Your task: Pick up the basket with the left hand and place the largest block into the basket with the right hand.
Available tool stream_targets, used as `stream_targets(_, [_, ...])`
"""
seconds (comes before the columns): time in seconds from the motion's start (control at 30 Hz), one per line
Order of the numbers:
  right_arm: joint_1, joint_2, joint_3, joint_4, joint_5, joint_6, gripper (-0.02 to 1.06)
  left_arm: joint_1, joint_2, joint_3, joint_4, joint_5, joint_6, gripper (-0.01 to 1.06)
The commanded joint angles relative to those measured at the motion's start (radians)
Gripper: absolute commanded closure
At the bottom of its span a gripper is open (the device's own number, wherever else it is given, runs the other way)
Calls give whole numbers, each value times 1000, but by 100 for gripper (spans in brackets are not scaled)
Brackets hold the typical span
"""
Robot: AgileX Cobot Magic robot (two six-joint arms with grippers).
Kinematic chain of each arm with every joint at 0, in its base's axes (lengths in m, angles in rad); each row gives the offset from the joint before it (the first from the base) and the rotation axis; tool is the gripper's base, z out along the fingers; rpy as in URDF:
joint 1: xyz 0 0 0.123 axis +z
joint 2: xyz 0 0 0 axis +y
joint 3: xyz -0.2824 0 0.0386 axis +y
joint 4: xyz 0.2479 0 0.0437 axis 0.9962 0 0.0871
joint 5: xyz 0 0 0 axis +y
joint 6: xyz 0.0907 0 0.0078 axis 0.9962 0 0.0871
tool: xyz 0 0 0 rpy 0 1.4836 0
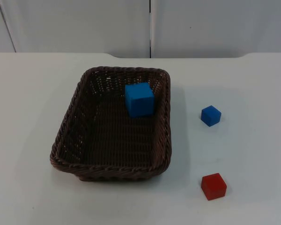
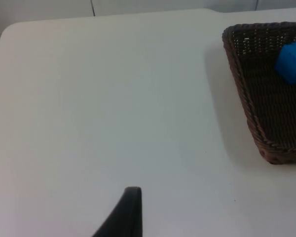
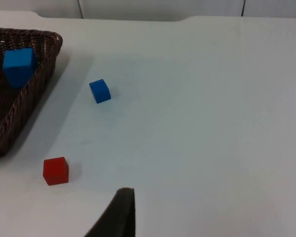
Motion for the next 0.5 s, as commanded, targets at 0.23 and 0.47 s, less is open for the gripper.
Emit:
stream_targets(0.23, [-90,-2,7,4,-6,3,-1,48,-4,4,-7,-8,0,0])
stream_targets(0.47, [-90,-2,7,3,-6,3,-1,61,-4,4,0,-8,0,0])
